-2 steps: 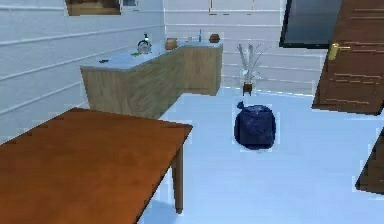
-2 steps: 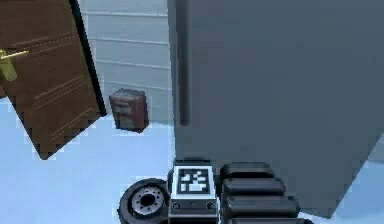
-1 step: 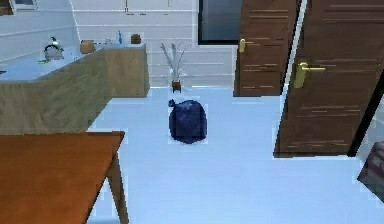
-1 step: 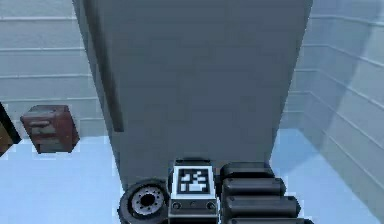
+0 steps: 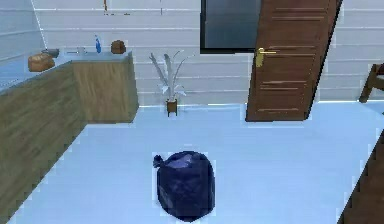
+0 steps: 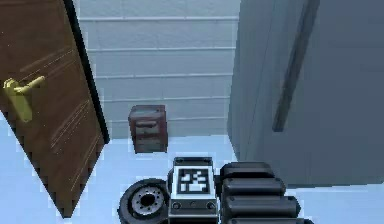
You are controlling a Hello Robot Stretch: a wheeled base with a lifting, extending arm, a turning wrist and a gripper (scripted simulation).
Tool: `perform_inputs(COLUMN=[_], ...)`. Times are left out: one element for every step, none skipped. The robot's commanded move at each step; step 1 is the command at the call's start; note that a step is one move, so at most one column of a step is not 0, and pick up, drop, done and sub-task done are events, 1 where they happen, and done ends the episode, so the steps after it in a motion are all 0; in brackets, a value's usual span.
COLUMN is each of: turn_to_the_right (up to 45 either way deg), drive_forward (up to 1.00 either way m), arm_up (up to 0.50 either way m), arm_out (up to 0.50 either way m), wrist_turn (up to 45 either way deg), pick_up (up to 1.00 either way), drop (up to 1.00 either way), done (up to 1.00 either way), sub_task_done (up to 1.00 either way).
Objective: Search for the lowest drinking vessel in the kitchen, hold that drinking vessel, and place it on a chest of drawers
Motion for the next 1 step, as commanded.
perform_inputs(turn_to_the_right=[9.0], drive_forward=[0.00], arm_up=[0.00], arm_out=[0.00], wrist_turn=[0.0], pick_up=[0.00], drop=[0.00], done=[0.00], sub_task_done=[0.00])
